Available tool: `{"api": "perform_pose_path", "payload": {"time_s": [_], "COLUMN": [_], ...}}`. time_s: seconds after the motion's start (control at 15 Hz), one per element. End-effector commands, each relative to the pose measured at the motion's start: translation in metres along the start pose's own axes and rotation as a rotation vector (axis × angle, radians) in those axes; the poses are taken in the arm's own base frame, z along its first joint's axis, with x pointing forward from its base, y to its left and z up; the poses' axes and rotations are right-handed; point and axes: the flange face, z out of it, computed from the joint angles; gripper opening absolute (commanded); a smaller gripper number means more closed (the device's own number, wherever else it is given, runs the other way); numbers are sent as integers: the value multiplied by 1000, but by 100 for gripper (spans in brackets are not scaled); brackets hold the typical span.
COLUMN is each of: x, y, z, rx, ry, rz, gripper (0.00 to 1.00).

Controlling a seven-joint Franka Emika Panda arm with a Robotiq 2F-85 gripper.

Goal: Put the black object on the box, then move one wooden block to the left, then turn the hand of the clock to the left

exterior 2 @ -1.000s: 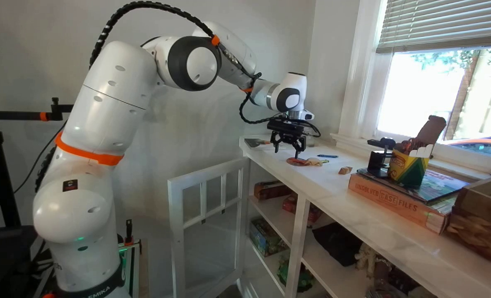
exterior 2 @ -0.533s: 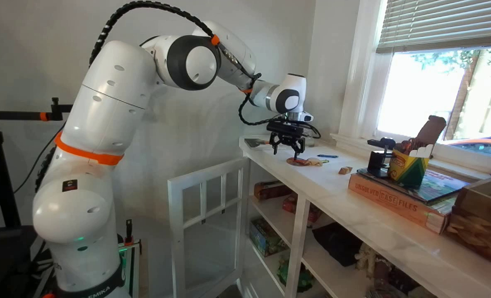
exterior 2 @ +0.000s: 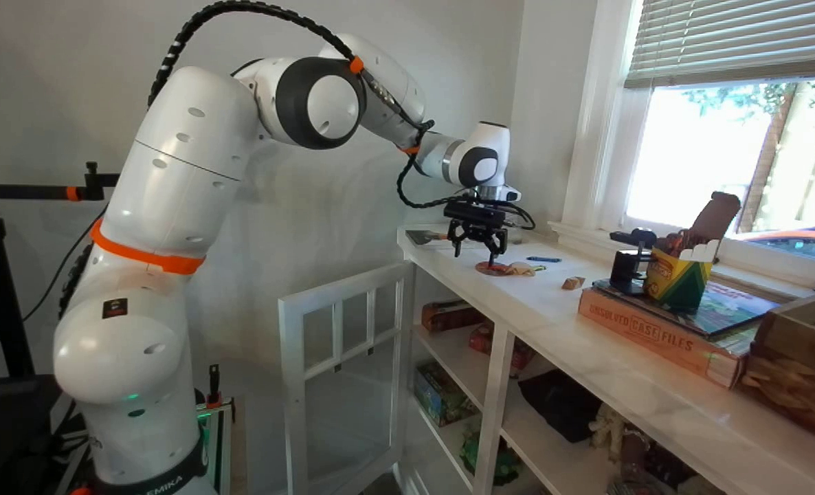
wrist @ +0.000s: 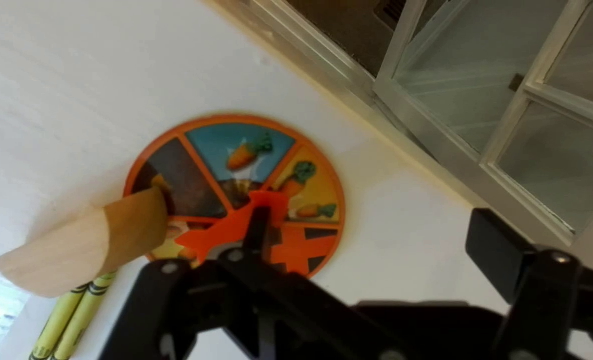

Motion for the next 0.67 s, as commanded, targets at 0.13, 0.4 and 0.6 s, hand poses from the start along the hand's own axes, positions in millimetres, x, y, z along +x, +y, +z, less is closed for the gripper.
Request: {"api": "perform_pose_path", "payload": {"time_s": [0.13, 0.4, 0.6], "x": [-13, -12, -12], "y": [3, 2, -4], "z": [-2, -6, -12], "rx": [9, 17, 21], "ry": [-25, -21, -9], "rz": [-9, -12, -28], "gripper": [100, 100, 100]}}
